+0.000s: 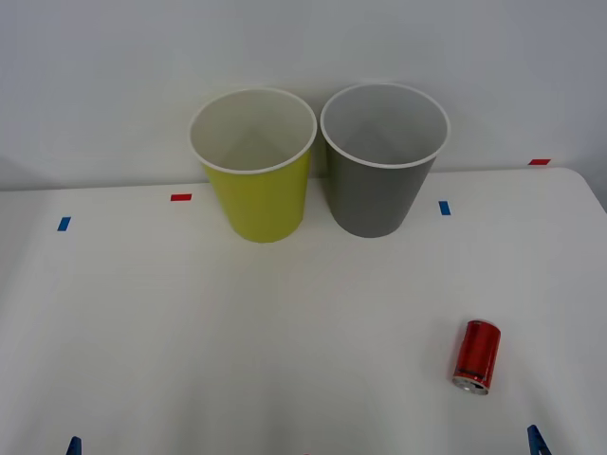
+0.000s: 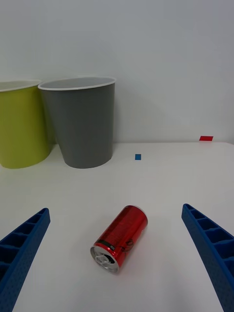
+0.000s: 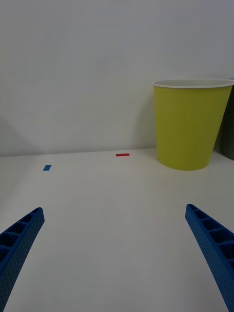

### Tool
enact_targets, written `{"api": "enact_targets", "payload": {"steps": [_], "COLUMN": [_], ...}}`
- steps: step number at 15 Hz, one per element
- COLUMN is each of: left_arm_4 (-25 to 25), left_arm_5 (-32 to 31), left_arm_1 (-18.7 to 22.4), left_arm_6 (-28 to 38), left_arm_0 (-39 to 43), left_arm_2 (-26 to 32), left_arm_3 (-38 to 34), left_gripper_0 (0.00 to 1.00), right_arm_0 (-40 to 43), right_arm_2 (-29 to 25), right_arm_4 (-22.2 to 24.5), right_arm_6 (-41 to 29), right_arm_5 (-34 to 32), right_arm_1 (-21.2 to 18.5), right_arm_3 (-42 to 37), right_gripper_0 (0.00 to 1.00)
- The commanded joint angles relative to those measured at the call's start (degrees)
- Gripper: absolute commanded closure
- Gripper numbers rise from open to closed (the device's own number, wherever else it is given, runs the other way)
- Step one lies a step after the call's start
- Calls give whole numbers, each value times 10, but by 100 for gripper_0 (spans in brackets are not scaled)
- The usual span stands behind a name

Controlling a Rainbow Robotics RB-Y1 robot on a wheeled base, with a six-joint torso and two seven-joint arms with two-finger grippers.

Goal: Put cans in the gray bin and PET bottles in the light green bin.

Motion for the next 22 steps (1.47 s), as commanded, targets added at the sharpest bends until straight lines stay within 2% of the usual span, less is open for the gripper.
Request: {"api": "enact_targets", "payload": {"steps": [1, 22], "left_arm_4": [0, 0], "left_arm_5": [0, 0], "left_arm_1": [0, 0], "left_arm_6": [0, 0], "left_arm_0": [0, 0], "left_arm_2": [0, 0], "left_arm_3": [0, 0], "left_gripper_0": [0, 0], "right_arm_0": [0, 0], "right_arm_2": [0, 0], "right_arm_4": [0, 0], "right_arm_6": [0, 0], "right_arm_5": [0, 0], "right_arm_1": [0, 0], "right_arm_3": [0, 0], "right_gripper_0": [6, 6]}}
